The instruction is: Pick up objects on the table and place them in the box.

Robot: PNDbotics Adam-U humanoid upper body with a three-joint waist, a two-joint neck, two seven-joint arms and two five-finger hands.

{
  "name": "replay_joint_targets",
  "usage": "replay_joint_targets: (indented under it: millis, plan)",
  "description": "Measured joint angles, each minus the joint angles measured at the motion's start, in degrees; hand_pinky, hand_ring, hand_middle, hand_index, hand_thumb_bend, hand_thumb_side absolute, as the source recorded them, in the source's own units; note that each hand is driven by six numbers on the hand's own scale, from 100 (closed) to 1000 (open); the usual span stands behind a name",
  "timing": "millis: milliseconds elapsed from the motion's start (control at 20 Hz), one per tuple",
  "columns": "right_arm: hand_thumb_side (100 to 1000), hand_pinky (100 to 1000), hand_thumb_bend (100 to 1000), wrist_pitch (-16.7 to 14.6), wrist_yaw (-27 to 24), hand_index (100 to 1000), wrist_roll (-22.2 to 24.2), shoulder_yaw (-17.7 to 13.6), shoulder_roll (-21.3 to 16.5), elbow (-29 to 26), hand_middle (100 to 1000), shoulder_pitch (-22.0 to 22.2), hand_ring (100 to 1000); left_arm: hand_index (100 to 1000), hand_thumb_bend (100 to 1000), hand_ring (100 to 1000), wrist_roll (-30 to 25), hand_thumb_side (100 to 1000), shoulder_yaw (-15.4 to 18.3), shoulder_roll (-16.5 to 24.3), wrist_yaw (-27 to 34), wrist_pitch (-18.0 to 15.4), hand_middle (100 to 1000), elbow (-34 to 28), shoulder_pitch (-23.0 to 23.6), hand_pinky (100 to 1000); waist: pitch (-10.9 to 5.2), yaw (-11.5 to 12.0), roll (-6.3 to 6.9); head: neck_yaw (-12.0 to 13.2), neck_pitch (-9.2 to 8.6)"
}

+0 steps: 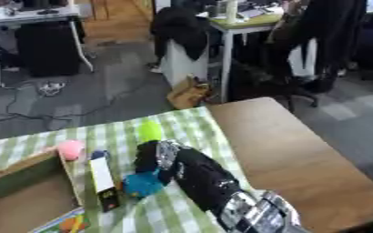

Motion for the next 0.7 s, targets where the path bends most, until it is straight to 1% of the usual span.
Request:
replay_joint_targets:
  millis: [150, 250, 300, 350, 400, 450, 500, 650, 700]
  plan:
    - [663, 992, 666, -0.05, -0.15, 985, -0.07, -0.52, 0.03, 0.27, 866, 0.01, 912, 921, 130, 836, 0.11, 1000, 0.02, 0.0, -0.04, -0.04, 857, 0.0, -0.02, 792, 0.0, 0.0, 0.0, -0.18, -0.63]
    - [660, 978, 661, -0.05, -0.99, 983, -0.07, -1.09, 0.03, 0.62, 863, 0.01, 905, 921, 130, 835, 0.19, 1000, 0.04, 0.0, -0.14, 0.01, 856, 0.0, -0.02, 792, 0.0, 0.0, 0.0, -0.41, -0.99]
    - [647, 951, 649, -0.03, -1.56, 975, -0.03, -1.35, 0.03, 0.82, 851, 0.01, 895, 921, 130, 835, 0.22, 1000, 0.04, 0.0, -0.19, 0.03, 856, 0.0, -0.02, 792, 0.0, 0.0, 0.0, -0.51, -1.23]
    - [647, 951, 649, 0.0, -2.18, 975, 0.08, -1.47, 0.01, 0.96, 851, 0.01, 895, 921, 130, 835, 0.25, 1000, 0.04, 0.0, -0.22, 0.03, 856, 0.0, -0.02, 792, 0.0, 0.0, 0.0, -0.66, -1.42]
    - [634, 916, 638, -0.01, -2.85, 963, 0.22, -1.59, -0.01, 1.06, 827, 0.01, 865, 920, 131, 835, 0.28, 1000, 0.04, 0.0, -0.25, 0.05, 856, 0.0, -0.03, 792, 0.0, 0.0, 0.0, -0.83, -1.69]
    - [634, 916, 638, -0.09, -3.54, 963, 0.4, -1.72, -0.03, 1.2, 827, 0.02, 865, 920, 131, 835, 0.31, 1000, 0.04, 0.0, -0.27, 0.07, 856, 0.0, -0.03, 792, 0.0, 0.0, 0.0, -0.98, -1.83]
    - [617, 865, 625, -0.12, -4.23, 942, 0.57, -1.75, -0.06, 1.3, 781, 0.02, 810, 920, 130, 835, 0.33, 1000, 0.04, 0.0, -0.29, 0.08, 856, 0.0, -0.04, 792, 0.0, 0.0, 0.0, -1.12, -2.01]
    - [615, 861, 623, -0.45, -6.37, 939, 1.16, -1.82, -0.23, 1.65, 776, 0.04, 804, 920, 130, 835, 0.36, 1000, 0.05, 0.0, -0.38, 0.09, 856, 0.0, -0.12, 792, 0.0, 0.03, 0.0, -1.55, -2.37]
    - [589, 821, 586, -0.57, -7.15, 883, 1.38, -1.85, -0.31, 1.69, 693, 0.09, 745, 920, 130, 834, 0.37, 1000, 0.05, 0.0, -0.39, 0.09, 855, 0.0, -0.16, 792, 0.0, 0.04, 0.0, -1.7, -2.46]
